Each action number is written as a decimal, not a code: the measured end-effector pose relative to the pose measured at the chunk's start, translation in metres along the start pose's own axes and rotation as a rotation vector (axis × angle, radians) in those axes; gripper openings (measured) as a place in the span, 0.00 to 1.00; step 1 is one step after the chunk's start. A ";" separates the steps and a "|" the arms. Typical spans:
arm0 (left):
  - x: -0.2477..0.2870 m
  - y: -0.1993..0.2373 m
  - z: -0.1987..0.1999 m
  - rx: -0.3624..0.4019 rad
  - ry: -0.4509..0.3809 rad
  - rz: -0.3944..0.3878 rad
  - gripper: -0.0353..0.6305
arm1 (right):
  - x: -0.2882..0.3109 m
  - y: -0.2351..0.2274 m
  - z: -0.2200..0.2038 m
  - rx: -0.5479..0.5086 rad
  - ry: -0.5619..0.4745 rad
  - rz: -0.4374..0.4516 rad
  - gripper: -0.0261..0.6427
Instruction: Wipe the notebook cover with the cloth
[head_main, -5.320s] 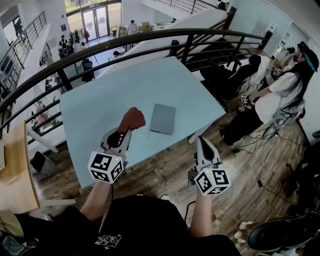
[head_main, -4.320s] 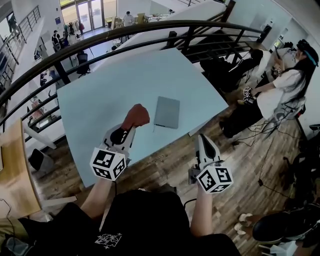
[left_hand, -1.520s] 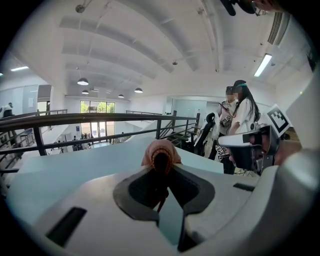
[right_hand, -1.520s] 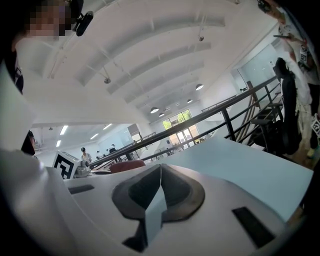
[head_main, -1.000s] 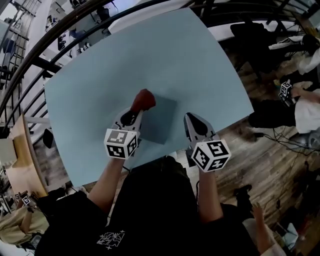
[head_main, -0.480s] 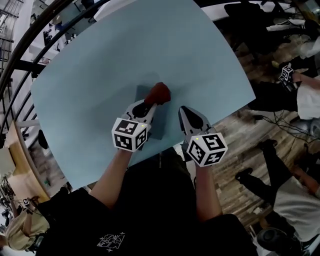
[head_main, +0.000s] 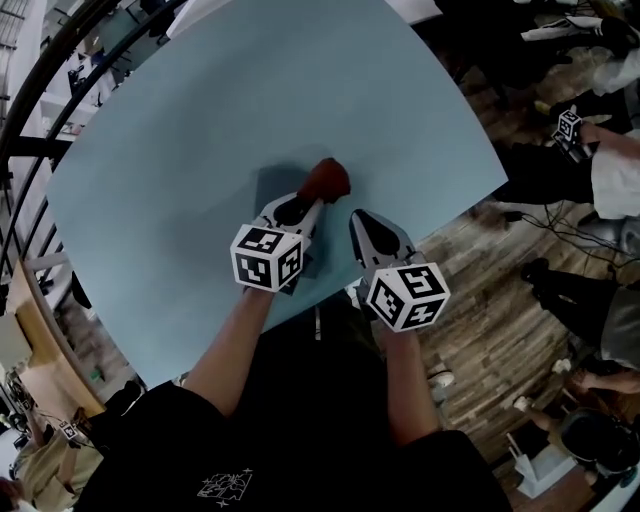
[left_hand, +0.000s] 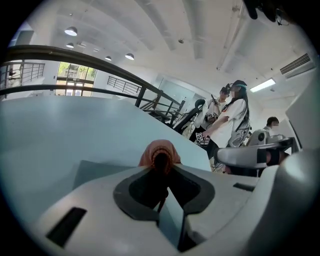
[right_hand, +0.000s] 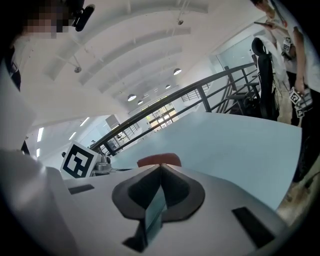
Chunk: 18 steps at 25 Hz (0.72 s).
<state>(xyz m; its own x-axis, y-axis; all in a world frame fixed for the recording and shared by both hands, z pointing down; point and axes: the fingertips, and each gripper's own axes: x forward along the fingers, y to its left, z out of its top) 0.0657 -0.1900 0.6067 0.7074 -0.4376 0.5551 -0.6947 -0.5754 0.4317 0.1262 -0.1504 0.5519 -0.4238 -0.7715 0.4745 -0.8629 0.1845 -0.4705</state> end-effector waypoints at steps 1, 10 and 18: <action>0.002 -0.001 -0.001 -0.003 0.004 -0.003 0.16 | 0.000 -0.001 -0.001 0.002 0.001 -0.003 0.05; -0.003 0.015 -0.003 -0.018 0.010 0.023 0.16 | 0.003 -0.004 -0.006 0.002 0.010 -0.011 0.05; -0.019 0.040 0.002 -0.026 -0.004 0.093 0.16 | 0.008 -0.009 -0.002 -0.003 0.023 0.006 0.05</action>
<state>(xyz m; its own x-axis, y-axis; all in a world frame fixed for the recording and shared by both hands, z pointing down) 0.0246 -0.2063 0.6119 0.6401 -0.4908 0.5911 -0.7605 -0.5143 0.3965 0.1302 -0.1569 0.5612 -0.4353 -0.7560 0.4889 -0.8612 0.1912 -0.4710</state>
